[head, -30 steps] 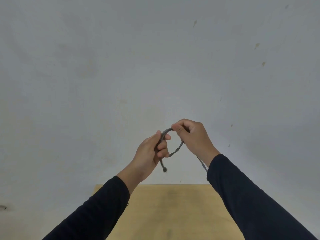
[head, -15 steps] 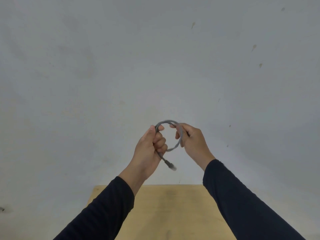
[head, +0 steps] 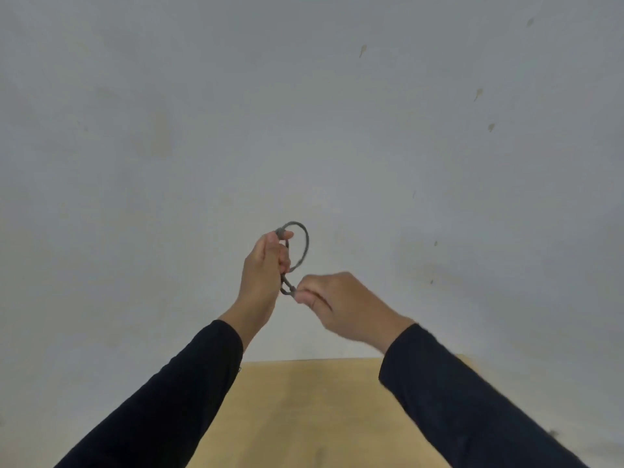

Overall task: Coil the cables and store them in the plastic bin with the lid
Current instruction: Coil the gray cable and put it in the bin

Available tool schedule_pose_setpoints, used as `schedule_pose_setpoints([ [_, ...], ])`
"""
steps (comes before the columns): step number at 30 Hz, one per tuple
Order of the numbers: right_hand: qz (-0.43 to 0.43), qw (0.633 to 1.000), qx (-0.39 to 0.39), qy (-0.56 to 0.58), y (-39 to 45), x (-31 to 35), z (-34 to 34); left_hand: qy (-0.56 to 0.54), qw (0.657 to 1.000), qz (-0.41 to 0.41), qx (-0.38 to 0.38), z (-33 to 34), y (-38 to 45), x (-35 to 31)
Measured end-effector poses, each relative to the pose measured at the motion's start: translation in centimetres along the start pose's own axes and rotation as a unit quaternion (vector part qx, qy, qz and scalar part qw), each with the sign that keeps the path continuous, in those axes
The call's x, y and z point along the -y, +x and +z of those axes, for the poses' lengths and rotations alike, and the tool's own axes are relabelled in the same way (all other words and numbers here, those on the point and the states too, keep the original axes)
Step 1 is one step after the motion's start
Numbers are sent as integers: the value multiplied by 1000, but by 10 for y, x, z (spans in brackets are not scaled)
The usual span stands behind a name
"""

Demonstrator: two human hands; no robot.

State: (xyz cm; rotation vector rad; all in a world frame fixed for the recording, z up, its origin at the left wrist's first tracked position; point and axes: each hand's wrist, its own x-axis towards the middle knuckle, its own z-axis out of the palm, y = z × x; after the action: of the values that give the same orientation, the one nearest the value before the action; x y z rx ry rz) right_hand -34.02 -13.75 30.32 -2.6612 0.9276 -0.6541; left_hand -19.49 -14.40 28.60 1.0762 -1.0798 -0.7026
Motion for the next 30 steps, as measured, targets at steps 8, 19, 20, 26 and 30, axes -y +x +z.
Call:
schedule_pose_setpoints([
  [8, 60, 985, -79, 142, 10, -16, -55, -49, 976, -33, 209, 10, -40, -8],
  [19, 87, 941, -28, 325, 4, -27, -45, -121, 961, -82, 234, 8, -40, -20],
  [20, 93, 938, -35, 331, 4, -29, -45, -106, 962, -73, 240, 8, -42, -20],
  [26, 116, 911, -87, 385, 6, -31, -35, -127, 976, -69, 165, 16, -47, -16],
  [30, 163, 892, -137, 400, -4, -39, -17, -292, 944, -115, 99, 9, -32, -22],
])
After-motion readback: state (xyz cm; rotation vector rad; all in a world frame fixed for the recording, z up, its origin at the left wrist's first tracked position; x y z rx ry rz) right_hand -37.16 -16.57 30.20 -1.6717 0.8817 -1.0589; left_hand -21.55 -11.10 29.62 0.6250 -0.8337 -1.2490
